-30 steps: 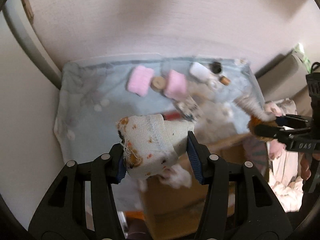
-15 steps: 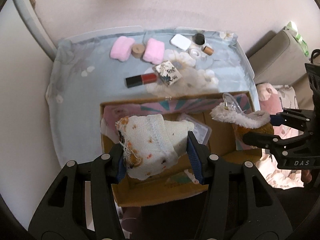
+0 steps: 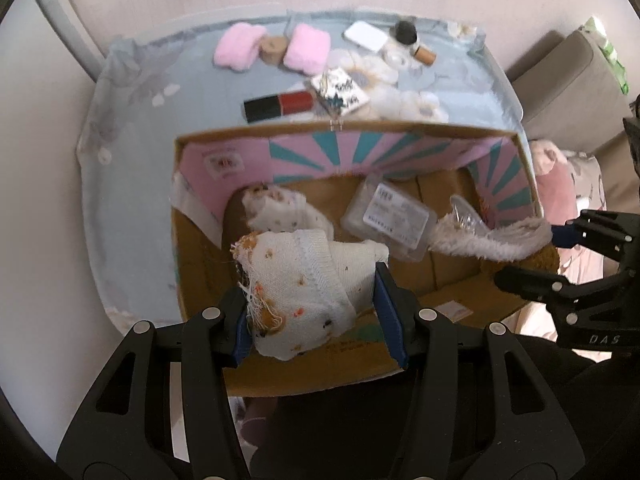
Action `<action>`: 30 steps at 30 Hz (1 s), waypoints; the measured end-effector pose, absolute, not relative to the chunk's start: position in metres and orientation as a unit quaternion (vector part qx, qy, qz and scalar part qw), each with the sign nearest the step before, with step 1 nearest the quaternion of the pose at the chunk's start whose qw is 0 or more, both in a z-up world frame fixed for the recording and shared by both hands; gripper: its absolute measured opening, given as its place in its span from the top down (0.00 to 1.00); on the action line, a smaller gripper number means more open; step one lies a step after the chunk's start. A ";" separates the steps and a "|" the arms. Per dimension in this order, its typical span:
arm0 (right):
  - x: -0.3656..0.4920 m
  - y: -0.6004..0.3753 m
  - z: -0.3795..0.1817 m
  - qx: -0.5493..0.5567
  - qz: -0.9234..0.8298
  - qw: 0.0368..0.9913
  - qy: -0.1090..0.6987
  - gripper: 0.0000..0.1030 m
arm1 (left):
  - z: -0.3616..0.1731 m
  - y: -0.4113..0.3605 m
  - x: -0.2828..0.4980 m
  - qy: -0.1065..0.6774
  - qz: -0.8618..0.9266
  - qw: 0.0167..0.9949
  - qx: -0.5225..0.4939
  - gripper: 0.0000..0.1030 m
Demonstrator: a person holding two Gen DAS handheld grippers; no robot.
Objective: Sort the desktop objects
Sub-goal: 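Carry the sock and brush into the cardboard box and release both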
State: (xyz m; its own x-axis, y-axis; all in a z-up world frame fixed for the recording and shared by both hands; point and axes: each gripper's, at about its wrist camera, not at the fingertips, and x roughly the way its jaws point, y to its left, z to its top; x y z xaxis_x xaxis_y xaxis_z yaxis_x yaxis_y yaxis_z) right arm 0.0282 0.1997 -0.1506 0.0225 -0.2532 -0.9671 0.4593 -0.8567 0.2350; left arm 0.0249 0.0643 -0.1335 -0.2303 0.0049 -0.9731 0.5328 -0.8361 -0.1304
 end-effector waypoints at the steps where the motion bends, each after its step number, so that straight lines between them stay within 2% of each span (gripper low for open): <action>1: 0.029 0.200 -0.152 0.669 -0.694 0.255 0.077 0.49 | -0.135 0.065 0.025 0.228 -0.749 0.177 0.596 0.53; 15: 0.033 0.200 -0.152 0.666 -0.699 0.245 0.089 0.49 | -0.133 0.068 0.023 0.222 -0.749 0.189 0.595 0.53; 17: 0.032 0.200 -0.151 0.663 -0.703 0.243 0.088 0.49 | -0.131 0.067 0.023 0.222 -0.748 0.198 0.593 0.47; 18: 0.032 0.200 -0.150 0.659 -0.707 0.241 0.087 0.48 | -0.131 0.067 0.022 0.217 -0.746 0.205 0.595 0.32; 19: 0.031 0.200 -0.149 0.657 -0.710 0.239 0.087 0.42 | -0.130 0.068 0.021 0.211 -0.746 0.210 0.595 0.06; 20: 0.031 0.200 -0.149 0.655 -0.712 0.235 0.088 0.33 | -0.128 0.069 0.020 0.204 -0.749 0.212 0.593 0.01; 22: 0.030 0.199 -0.148 0.651 -0.718 0.227 0.095 0.19 | -0.123 0.071 0.020 0.203 -0.759 0.208 0.582 0.00; 30: 0.027 0.201 -0.145 0.642 -0.727 0.230 0.082 0.18 | -0.121 0.071 0.018 0.196 -0.763 0.209 0.580 0.00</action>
State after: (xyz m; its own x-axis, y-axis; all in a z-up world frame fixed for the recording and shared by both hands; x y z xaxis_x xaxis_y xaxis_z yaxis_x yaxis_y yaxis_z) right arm 0.0268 0.2014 -0.1445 -0.0704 -0.2293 -0.9708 0.4403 -0.8804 0.1760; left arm 0.0183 0.0708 -0.1207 -0.2406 -0.0921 -0.9662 0.5467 -0.8355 -0.0565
